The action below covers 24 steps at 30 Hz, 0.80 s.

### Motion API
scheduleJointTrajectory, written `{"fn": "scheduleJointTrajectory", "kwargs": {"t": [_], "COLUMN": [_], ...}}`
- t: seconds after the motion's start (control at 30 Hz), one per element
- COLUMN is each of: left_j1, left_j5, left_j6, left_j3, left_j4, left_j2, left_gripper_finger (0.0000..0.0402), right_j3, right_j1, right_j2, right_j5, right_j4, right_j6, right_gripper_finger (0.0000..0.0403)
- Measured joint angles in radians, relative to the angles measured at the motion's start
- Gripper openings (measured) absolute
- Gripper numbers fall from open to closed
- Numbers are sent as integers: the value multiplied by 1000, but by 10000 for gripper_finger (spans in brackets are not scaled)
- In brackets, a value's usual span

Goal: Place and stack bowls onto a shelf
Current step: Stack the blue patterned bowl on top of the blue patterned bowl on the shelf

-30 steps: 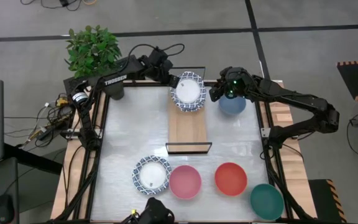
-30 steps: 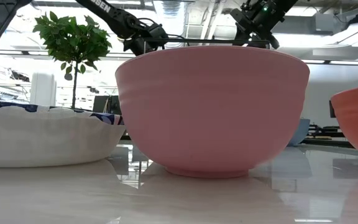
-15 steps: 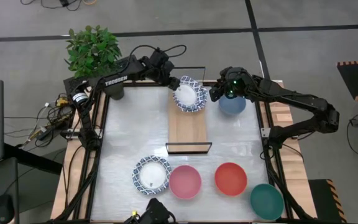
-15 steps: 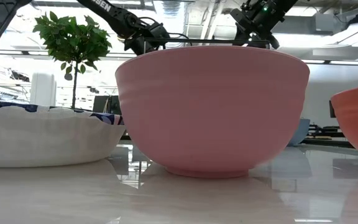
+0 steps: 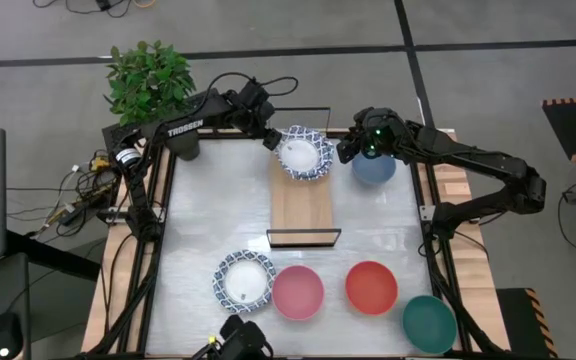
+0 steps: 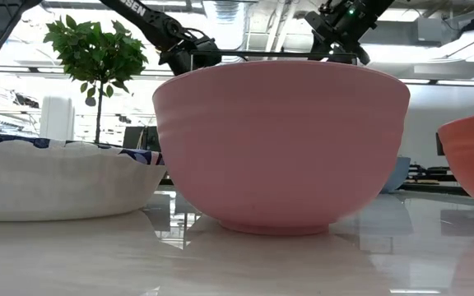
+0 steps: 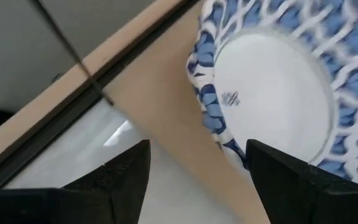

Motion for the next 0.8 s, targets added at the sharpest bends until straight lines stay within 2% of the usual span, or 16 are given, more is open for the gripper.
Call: {"fn": "scheduleJointTrajectory", "kwargs": {"t": [0.2,0.67,0.8], "left_j1": [0,-32,-34], "left_j5": [-32,-57,26], "left_j6": [44,66,88], "left_j3": [0,-18,-19], "left_j4": [-78,-33,-55], "left_j2": [-6,-35,-47], "left_gripper_finger": [248,229,223], "right_j3": [0,-39,-43], "right_j1": [0,-1,-1], "right_j2": [0,0,1], "right_j5": [0,1,0], "right_j4": [-2,-31,-29], "right_j6": [0,0,0], "right_gripper_finger": [228,228,228]}}
